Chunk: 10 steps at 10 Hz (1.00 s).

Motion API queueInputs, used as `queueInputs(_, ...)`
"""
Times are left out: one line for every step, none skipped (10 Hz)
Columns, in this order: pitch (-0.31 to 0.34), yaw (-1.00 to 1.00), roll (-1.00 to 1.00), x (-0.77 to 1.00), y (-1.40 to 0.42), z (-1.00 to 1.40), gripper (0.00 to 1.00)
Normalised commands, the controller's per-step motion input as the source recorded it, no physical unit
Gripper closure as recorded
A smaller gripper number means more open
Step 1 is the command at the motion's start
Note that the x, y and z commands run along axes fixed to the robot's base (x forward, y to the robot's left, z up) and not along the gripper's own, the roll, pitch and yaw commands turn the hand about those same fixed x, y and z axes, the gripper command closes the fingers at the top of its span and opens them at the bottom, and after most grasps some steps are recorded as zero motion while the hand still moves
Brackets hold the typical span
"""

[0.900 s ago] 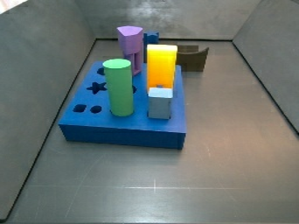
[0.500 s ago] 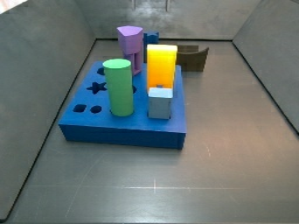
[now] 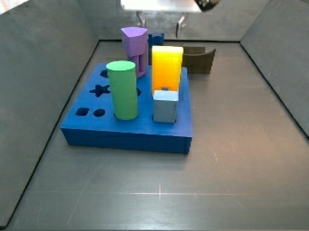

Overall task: Pick up the star object. Move up. Move to above the board. Insert the star object.
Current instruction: Pick up the star object.

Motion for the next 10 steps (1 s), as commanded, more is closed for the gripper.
queueInputs(0.0, 0.29, 0.0, 0.0, -0.12, -0.41, 0.0)
queueInputs(0.0, 0.23, 0.0, 0.0, 0.0, -0.3, 0.0)
queueInputs(0.011, 0.17, 0.0, 0.0, 0.01, -0.13, 0.0)
queueInputs(0.061, 0.03, 0.0, 0.0, 0.09, 0.0, 0.0)
queueInputs(0.046, 0.0, 0.0, 0.0, 0.07, -0.04, 0.0)
queueInputs(0.027, 0.0, 0.0, 0.0, 0.03, -0.09, 0.0)
queueInputs(0.017, 0.0, 0.0, 0.0, 0.0, -0.09, 0.0)
queueInputs(0.013, -0.04, 0.0, -0.02, 0.0, -0.14, 0.0)
queueInputs(0.019, -0.04, 0.0, -0.03, 0.05, -0.13, 0.0)
queueInputs(-0.009, -0.03, -0.02, -0.05, 0.0, -0.04, 0.0)
